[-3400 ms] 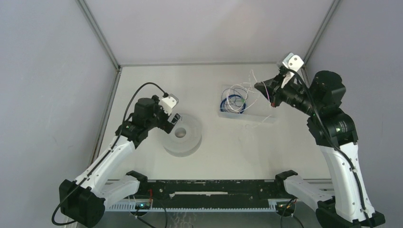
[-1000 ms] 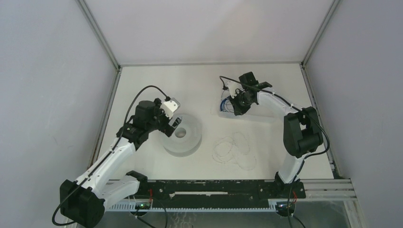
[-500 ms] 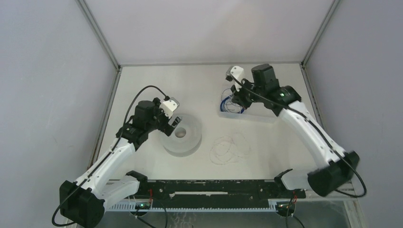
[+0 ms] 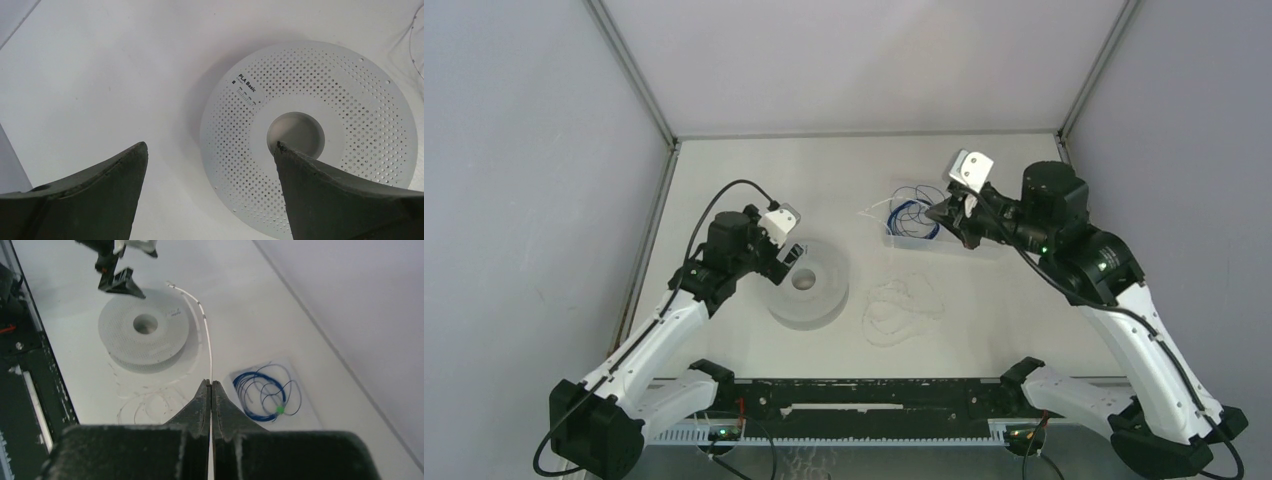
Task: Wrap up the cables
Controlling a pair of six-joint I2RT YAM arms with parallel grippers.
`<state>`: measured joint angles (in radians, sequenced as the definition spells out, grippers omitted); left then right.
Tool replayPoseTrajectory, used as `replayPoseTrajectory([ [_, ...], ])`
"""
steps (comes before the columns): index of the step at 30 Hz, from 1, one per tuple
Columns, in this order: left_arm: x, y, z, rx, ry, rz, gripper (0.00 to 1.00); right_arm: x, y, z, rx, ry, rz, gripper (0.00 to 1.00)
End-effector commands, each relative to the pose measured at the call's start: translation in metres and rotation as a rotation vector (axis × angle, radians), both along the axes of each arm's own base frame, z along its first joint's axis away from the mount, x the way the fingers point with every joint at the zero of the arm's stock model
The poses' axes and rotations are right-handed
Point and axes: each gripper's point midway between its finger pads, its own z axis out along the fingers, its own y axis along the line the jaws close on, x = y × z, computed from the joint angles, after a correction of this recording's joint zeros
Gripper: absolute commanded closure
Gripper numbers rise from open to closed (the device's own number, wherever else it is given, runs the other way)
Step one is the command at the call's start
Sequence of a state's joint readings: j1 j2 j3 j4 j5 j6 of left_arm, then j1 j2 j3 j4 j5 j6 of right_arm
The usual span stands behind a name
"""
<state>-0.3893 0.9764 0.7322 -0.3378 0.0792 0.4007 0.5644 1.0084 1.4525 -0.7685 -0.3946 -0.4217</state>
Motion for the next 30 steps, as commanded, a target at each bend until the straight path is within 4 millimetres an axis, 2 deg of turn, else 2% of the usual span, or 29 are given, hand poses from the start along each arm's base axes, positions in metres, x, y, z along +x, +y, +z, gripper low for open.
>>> replayPoseTrajectory([
  [1,0.006,0.002,0.006,-0.008,-0.037,0.018,0.00,0.007,0.007,-0.058,-0.076,0.120,0.012,1.00],
  [6,0.004,-0.001,0.004,-0.009,-0.031,-0.008,0.00,0.010,0.012,-0.136,-0.176,0.292,0.035,1.00],
  [8,0.002,-0.004,0.002,-0.007,-0.026,-0.036,0.00,0.009,0.016,-0.156,-0.202,0.357,0.045,1.00],
  [11,-0.002,-0.008,-0.001,-0.011,-0.023,-0.072,0.00,0.007,0.023,-0.172,-0.209,0.431,0.073,1.00],
  [16,-0.007,-0.009,-0.003,-0.008,-0.028,-0.099,0.00,0.006,0.029,-0.174,-0.191,0.456,0.085,1.00],
  [20,-0.009,-0.010,-0.005,-0.006,-0.025,-0.113,0.00,0.018,0.020,-0.182,-0.199,0.459,0.022,1.00],
  [23,-0.011,-0.013,-0.007,-0.011,-0.021,-0.135,0.00,0.024,0.014,-0.181,-0.180,0.465,-0.002,1.00],
  [26,-0.013,-0.016,-0.006,-0.020,-0.021,-0.154,0.00,0.024,0.015,-0.164,-0.149,0.419,0.010,1.00],
  [30,-0.022,-0.025,-0.007,-0.041,-0.012,-0.222,0.00,0.019,0.024,-0.122,-0.089,0.343,0.057,1.00],
])
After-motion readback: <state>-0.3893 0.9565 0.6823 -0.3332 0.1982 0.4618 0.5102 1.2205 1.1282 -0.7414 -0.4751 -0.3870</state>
